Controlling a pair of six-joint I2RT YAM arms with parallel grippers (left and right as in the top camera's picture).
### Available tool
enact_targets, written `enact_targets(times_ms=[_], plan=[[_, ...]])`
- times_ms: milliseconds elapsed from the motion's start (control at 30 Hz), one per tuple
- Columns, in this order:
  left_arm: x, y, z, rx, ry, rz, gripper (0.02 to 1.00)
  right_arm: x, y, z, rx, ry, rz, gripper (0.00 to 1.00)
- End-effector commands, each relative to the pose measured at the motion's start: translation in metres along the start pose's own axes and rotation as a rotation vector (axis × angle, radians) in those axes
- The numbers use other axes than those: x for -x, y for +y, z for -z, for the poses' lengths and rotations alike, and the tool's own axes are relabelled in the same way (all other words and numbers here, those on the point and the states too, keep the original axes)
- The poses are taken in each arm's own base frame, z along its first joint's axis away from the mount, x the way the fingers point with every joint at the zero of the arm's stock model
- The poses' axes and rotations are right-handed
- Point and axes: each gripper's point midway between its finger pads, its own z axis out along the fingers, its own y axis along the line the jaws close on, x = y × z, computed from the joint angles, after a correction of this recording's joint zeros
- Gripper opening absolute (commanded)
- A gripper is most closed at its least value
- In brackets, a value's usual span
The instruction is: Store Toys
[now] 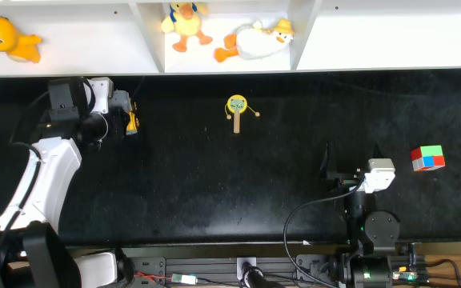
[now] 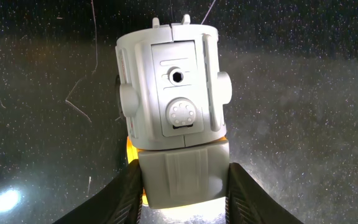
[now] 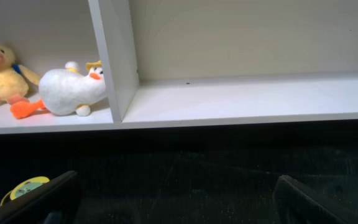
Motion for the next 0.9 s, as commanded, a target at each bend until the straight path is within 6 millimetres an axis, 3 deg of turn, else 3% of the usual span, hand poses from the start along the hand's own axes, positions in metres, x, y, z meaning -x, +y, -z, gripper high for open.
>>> enact_targets(times_ms=[33,300,500,733,900], plan=[[-0.001,-0.002,0.010,0.008,-0.013,-0.007,0.308,-0.003,0.001,0.000,0.006,0.000,-0.001,0.996],[0.018,-0.006,0.056,0.035,-0.144,-0.028,0.303,-0.003,0.001,0.000,0.006,0.000,-0.001,0.996],[0.032,-0.007,0.063,0.032,-0.166,-0.033,0.281,-0.003,0.001,0.000,0.006,0.000,-0.001,0.993],[0.067,-0.008,0.069,0.032,-0.197,-0.039,0.259,-0.003,0.001,0.000,0.006,0.000,-0.001,0.996],[0.096,-0.017,0.061,0.018,-0.191,-0.065,0.248,-0.003,0.001,0.000,0.006,0.000,-0.001,0.996]])
